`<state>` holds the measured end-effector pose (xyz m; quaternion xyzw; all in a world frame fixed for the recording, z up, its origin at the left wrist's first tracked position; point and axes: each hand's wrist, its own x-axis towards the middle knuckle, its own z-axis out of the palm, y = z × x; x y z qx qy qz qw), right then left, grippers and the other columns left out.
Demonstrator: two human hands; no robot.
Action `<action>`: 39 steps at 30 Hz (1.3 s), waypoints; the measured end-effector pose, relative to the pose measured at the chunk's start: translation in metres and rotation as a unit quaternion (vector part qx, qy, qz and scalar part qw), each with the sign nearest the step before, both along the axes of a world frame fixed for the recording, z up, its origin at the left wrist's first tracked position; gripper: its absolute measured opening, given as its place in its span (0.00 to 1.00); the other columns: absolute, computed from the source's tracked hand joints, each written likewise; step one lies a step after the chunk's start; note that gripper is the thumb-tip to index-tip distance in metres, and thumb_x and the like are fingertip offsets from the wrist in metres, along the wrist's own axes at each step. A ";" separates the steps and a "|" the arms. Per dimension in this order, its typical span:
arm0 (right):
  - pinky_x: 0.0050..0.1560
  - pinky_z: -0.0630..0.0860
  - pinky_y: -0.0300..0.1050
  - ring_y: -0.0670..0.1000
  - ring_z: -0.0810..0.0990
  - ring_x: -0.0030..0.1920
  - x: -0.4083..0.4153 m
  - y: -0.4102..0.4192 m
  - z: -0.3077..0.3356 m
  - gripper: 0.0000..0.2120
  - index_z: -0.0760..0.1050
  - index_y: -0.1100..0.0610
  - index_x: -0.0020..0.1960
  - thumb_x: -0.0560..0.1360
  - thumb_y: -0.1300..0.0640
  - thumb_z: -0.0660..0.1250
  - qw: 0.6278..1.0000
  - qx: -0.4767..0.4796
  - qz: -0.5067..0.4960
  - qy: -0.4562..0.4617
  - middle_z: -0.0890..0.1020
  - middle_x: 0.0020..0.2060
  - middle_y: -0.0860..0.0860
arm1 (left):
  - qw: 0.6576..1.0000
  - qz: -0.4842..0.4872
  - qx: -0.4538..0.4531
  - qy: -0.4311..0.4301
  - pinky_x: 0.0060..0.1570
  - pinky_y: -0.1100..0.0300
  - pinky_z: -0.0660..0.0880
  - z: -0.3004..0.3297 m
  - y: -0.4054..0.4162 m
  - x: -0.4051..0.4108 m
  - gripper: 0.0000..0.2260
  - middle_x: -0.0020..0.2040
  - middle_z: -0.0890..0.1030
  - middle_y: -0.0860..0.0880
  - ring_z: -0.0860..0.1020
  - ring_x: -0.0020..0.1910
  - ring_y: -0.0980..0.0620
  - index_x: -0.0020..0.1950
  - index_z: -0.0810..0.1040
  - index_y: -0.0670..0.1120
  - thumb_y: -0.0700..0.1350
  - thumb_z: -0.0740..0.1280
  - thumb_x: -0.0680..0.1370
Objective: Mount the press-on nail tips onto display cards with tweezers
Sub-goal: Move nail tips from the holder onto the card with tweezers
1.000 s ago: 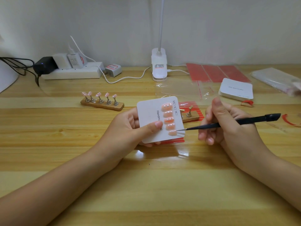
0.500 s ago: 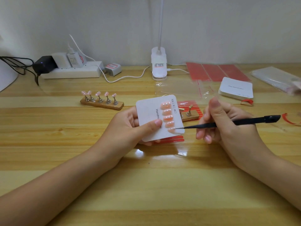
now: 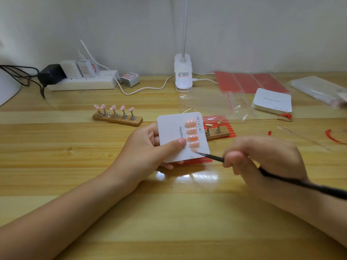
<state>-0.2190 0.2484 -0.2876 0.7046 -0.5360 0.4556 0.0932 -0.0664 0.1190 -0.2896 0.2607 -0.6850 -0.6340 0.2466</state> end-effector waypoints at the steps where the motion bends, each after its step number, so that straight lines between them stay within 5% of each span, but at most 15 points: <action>1: 0.30 0.69 0.30 0.43 0.74 0.27 -0.001 0.000 0.000 0.22 0.74 0.61 0.33 0.80 0.51 0.54 0.998 0.011 -0.003 -0.068 0.74 0.25 0.47 | 1.000 -0.001 0.000 0.001 0.25 0.67 0.75 0.000 0.000 0.000 0.10 0.38 0.85 0.50 0.82 0.33 0.56 0.49 0.78 0.49 0.42 0.70 0.70; 3: 0.26 0.70 0.32 0.43 0.73 0.23 -0.002 -0.002 0.003 0.21 0.72 0.60 0.33 0.80 0.50 0.56 0.963 0.050 0.012 -0.264 0.77 0.26 0.54 | 1.000 -0.004 0.000 0.002 0.25 0.67 0.75 0.001 0.000 0.000 0.12 0.39 0.85 0.50 0.82 0.33 0.56 0.49 0.78 0.50 0.45 0.70 0.66; 5: 0.22 0.69 0.33 0.45 0.70 0.19 -0.005 -0.005 0.007 0.18 0.71 0.58 0.32 0.74 0.47 0.60 0.872 0.100 0.032 -0.479 0.76 0.22 0.56 | 1.000 -0.005 -0.001 0.003 0.25 0.67 0.74 0.001 0.001 0.000 0.14 0.39 0.85 0.50 0.82 0.34 0.56 0.49 0.78 0.50 0.47 0.70 0.64; 8: 0.20 0.68 0.31 0.45 0.69 0.18 -0.011 -0.009 0.007 0.15 0.72 0.56 0.29 0.69 0.48 0.61 0.788 0.164 0.033 -0.593 0.74 0.20 0.54 | 1.000 -0.008 -0.001 0.003 0.25 0.67 0.74 0.002 0.001 0.000 0.15 0.40 0.85 0.50 0.82 0.34 0.56 0.49 0.78 0.50 0.48 0.70 0.63; 39: 0.20 0.69 0.32 0.45 0.69 0.18 -0.009 -0.010 0.004 0.15 0.74 0.53 0.26 0.68 0.47 0.62 0.787 0.201 0.053 -0.581 0.75 0.20 0.54 | 0.999 -0.008 0.026 0.017 0.23 0.67 0.73 0.000 -0.001 0.001 0.16 0.38 0.85 0.48 0.81 0.32 0.56 0.49 0.78 0.47 0.47 0.71 0.62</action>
